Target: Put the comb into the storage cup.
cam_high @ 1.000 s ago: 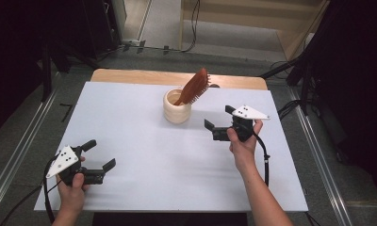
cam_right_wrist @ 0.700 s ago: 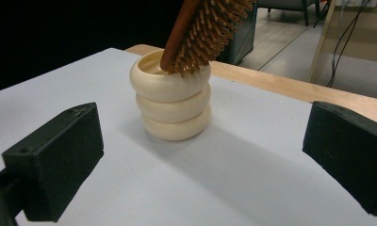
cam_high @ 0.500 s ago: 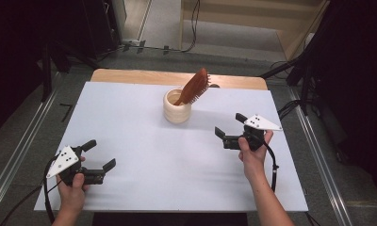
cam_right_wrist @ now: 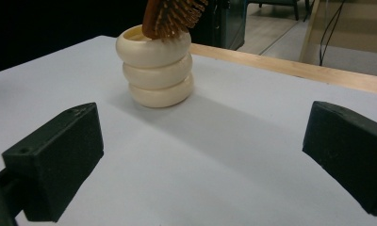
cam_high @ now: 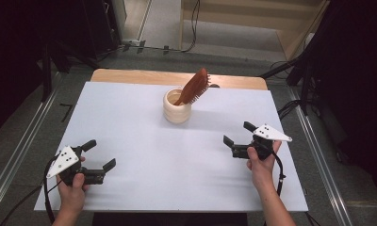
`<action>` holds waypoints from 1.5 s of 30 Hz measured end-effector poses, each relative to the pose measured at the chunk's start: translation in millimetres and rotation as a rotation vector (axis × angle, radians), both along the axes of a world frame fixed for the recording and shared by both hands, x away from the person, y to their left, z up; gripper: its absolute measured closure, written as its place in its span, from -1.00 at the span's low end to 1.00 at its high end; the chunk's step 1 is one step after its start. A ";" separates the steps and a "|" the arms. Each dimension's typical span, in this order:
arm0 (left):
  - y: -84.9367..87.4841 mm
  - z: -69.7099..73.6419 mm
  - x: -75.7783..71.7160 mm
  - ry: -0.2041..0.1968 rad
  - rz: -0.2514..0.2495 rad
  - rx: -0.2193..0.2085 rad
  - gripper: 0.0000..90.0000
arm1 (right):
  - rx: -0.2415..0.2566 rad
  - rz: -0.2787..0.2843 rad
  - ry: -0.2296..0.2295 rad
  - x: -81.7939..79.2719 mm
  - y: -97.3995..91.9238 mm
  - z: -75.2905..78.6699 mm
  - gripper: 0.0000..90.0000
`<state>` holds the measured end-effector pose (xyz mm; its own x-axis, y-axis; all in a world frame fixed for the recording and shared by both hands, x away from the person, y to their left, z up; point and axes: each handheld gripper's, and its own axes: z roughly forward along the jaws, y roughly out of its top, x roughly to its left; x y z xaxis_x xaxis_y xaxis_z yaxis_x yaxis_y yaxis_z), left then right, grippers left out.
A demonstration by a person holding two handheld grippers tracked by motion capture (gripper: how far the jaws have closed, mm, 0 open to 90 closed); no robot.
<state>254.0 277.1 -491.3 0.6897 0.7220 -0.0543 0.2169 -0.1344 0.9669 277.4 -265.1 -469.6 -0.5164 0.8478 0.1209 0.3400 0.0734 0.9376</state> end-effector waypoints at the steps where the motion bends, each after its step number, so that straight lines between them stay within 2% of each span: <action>1: 0.0 0.0 0.0 0.000 0.000 0.000 -1.00 | 0.004 -0.002 0.003 -1.6 -1.5 -0.5 -1.00; 21: -0.3 0.0 -0.3 -0.001 0.005 0.004 -1.00 | -0.006 -0.037 0.011 -27.5 -33.7 -16.2 -1.00; 31: -0.8 0.0 -0.6 -0.002 0.004 0.003 -1.00 | 0.003 -0.061 0.006 -41.8 -49.5 -18.6 -1.00; 45: -1.0 0.1 -0.8 -0.002 -0.001 0.004 -1.00 | -0.029 -0.083 0.017 -60.1 -58.9 -29.5 -1.00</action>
